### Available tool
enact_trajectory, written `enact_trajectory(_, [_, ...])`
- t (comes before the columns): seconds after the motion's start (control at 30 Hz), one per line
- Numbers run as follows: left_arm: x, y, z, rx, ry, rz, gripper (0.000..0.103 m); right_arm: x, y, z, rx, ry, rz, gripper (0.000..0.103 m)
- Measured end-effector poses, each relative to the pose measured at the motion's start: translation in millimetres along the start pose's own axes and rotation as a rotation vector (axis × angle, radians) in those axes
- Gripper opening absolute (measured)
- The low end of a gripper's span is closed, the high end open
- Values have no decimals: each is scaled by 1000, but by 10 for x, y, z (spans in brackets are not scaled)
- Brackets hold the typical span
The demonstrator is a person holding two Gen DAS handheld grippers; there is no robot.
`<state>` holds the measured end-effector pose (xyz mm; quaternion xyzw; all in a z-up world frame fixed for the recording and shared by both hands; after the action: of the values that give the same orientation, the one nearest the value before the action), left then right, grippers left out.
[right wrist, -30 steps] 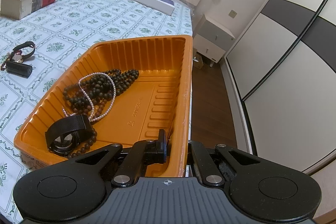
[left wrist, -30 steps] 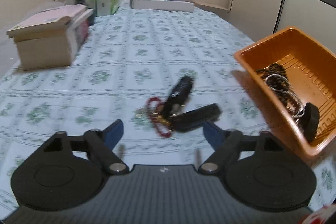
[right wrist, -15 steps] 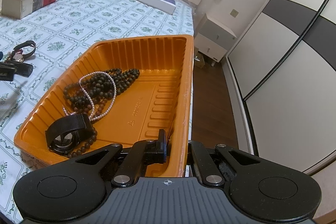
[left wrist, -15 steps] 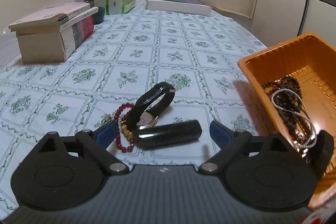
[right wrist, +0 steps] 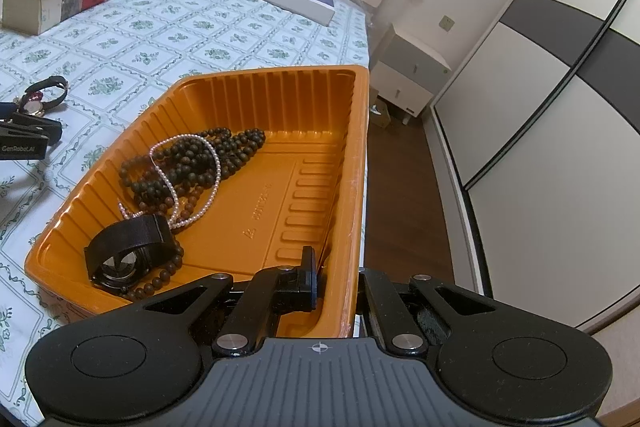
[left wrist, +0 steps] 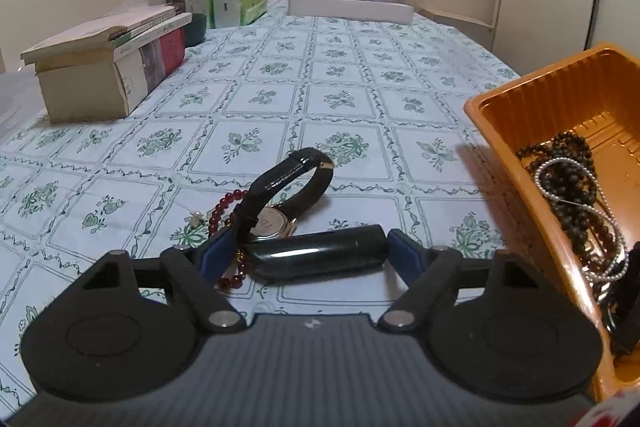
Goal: Organize jewelry
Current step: 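Carry the black case over the tray and lower it inside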
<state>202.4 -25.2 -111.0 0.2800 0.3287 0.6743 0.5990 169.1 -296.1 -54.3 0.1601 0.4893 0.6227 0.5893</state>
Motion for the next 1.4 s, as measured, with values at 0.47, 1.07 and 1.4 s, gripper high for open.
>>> enact_trajectory(0.47, [178, 419, -521, 21, -189, -71, 76, -6, 10, -2, -1, -2, -1, 4])
enact_trajectory(1.07, [176, 336, -478, 31, -153, -55, 76, -15, 13, 1, 1, -5, 0, 4])
enact_trajectory(1.4, [-72, 611, -286, 11, -160, -260, 76, -16, 12, 2, 0, -6, 0, 4])
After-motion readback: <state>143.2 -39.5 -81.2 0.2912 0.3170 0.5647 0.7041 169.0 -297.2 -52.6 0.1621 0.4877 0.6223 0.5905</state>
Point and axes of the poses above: each gripper's, at about its wrist camera, not at the fingertips, and y roughly against the way its jaws point, x to its left, z to its top, the point moved 5 cm from there along -y, roughly the way its jaws point, and after that the axes turned 14 degrees about x, right-handed, at the moved point
